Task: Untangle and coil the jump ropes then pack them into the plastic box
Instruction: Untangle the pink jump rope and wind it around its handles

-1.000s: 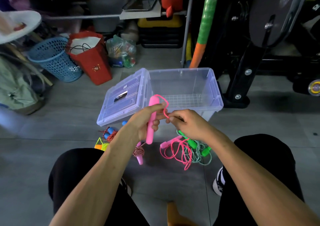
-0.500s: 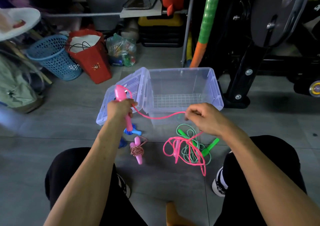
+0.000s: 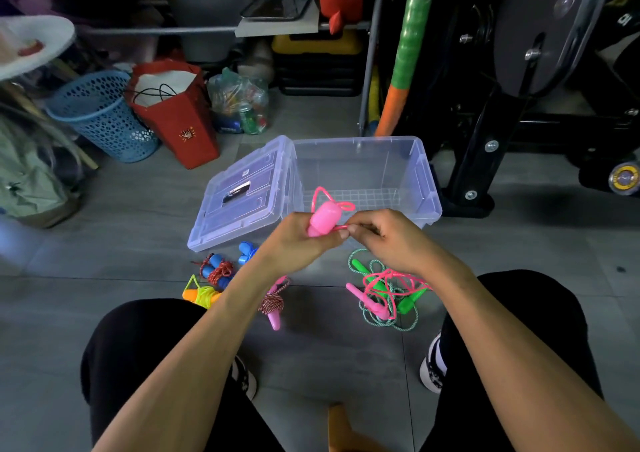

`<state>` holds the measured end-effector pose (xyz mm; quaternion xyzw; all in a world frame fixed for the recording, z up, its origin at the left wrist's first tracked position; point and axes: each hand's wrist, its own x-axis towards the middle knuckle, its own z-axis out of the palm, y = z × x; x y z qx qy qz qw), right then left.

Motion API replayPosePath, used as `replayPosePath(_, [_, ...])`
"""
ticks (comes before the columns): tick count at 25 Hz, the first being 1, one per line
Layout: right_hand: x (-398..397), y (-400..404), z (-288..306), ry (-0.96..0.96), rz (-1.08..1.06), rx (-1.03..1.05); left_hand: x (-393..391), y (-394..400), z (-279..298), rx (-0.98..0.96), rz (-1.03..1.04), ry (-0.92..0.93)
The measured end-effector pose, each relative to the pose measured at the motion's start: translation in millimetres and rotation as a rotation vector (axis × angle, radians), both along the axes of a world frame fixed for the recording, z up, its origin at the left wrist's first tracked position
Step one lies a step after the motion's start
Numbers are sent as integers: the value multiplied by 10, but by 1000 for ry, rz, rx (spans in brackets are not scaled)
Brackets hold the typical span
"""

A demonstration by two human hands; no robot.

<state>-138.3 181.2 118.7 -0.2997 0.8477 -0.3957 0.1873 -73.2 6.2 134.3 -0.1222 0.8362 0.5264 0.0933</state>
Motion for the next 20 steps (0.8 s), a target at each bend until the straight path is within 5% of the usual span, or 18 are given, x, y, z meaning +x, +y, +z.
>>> replayPosePath(6, [-31, 50, -59, -69, -83, 36, -130, -336, 101, 760, 718, 66])
replayPosePath(7, [-42, 61, -62, -60, -88, 55, -126, -435, 73, 664, 741, 21])
replayPosePath(10, [-32, 40, -31, -6, -46, 49, -72, -506, -89, -67, 515, -156])
replayPosePath(11, [-20, 23, -19, 5, -24, 43, -74, -453, -117, -125, 446, -133])
replayPosePath(16, [31, -78, -18, -55, 41, -47, -22, -94, 57, 136, 16, -96])
replayPosePath(20, [25, -51, -3, -108, -24, -86, -77, -162, 55, 402, 298, 54])
